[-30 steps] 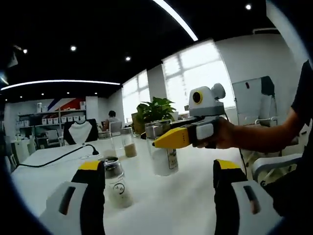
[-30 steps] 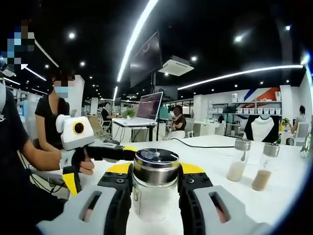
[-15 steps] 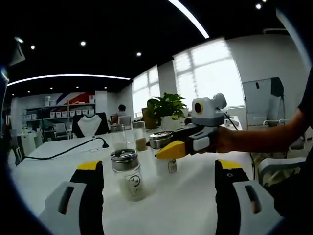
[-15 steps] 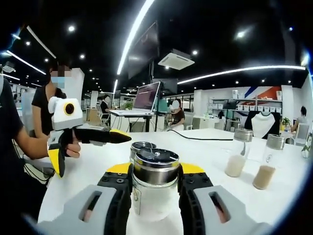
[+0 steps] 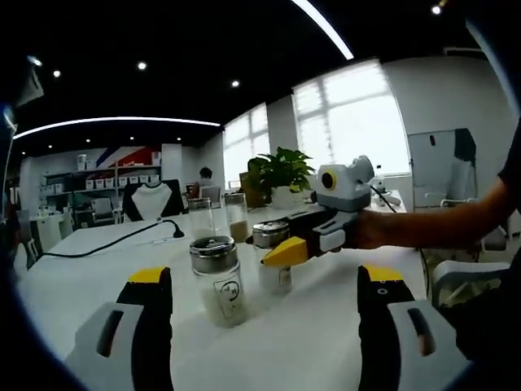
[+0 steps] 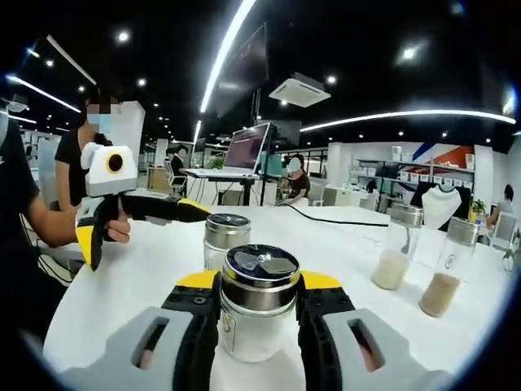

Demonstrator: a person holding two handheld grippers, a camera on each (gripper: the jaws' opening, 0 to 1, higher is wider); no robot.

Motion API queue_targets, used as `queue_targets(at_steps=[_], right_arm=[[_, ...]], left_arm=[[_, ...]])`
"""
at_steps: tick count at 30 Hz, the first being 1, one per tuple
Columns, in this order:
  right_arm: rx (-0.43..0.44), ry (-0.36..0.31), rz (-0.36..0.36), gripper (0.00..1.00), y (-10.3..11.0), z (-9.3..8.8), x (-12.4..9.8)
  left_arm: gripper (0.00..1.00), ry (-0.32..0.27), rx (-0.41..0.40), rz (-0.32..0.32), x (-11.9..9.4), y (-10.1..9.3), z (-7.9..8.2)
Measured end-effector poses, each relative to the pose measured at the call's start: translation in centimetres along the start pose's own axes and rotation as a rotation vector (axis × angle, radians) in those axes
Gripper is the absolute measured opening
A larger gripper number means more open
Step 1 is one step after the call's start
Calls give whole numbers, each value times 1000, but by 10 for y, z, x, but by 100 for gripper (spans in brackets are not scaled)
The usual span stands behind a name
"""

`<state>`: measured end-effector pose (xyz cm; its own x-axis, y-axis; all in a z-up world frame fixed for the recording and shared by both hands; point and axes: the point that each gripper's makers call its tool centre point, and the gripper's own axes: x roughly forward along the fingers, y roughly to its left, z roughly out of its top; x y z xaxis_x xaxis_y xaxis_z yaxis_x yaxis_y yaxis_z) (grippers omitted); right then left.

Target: Rotate the seasoning bottle until the label or dispensing opening points toward the visible target arrow and the bottle remains upright within the marked orientation range

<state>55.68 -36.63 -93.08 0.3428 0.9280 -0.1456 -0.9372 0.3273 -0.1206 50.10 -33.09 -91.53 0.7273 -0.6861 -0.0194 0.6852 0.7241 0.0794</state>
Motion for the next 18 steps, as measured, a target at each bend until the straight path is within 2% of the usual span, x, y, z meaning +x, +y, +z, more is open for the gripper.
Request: queue_targets(at_steps=[7,18], right_arm=[[8,-6,45,34,0,-1,-2],[-1,-2,41,34,5,0,-1]], left_arm=[[100,8,5,3,0,0,-2],[100,16,3,4,-1,1,-4]])
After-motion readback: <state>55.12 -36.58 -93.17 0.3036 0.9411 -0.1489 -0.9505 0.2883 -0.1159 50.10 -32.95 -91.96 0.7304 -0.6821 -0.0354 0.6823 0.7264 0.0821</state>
